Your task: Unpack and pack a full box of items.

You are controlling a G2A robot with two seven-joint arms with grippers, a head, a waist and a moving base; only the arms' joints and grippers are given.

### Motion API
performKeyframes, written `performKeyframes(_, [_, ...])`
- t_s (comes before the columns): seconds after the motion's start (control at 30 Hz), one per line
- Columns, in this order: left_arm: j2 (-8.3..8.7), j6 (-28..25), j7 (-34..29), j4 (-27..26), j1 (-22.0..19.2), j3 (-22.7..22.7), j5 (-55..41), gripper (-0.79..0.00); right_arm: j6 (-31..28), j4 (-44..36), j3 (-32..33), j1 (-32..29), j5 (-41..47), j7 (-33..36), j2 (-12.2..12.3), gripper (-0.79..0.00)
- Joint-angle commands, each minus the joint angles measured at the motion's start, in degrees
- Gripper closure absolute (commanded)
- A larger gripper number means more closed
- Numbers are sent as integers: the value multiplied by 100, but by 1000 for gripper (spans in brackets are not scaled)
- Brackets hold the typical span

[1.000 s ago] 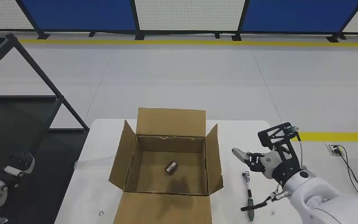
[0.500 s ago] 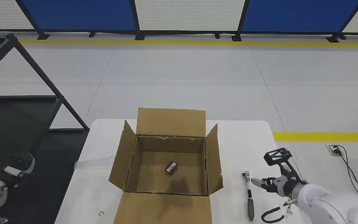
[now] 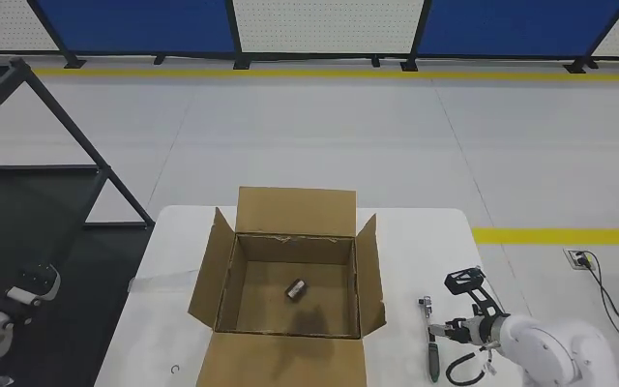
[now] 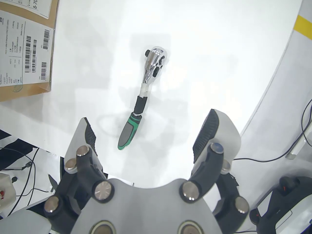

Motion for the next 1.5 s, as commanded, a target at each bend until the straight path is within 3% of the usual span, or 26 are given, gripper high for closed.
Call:
performKeyframes(0.0, [0,0,0,0,0,0,0,-785,0,0,0,0,1,0,0,-785])
performKeyframes(0.1, [0,0,0,0,0,0,0,-785,0,0,0,0,1,0,0,-785])
performKeyframes(0.23, [0,0,0,0,0,0,0,-785,83,-86,-575,-120,-613,-191,0,-785])
performKeyframes(0.53, [0,0,0,0,0,0,0,-785,707,800,-960,251,-930,-175,19,-785])
performKeyframes(0.6, [0,0,0,0,0,0,0,-785,759,980,-960,339,-937,-194,31,-643])
performKeyframes(0.63, [0,0,0,0,0,0,0,-785,775,1058,-962,369,-893,-202,35,-610])
performKeyframes(0.8, [0,0,0,0,0,0,0,-785,812,1385,-979,496,-785,-211,62,-551])
performKeyframes(0.9, [0,0,0,0,0,0,0,-785,797,1507,-1008,558,-730,-228,79,-443])
performKeyframes(1.03, [0,0,0,0,0,0,0,-785,791,1592,-1086,594,-688,-240,97,-425])
performKeyframes(1.27, [0,0,0,0,0,0,0,-785,774,1794,-1263,714,-611,-245,121,-326])
performKeyframes(1.37, [0,0,0,0,0,0,0,-785,776,1875,-1318,769,-581,-245,133,-234])
performKeyframes(1.47, [0,0,0,0,0,0,0,-785,778,1936,-1344,819,-556,-255,149,-52])
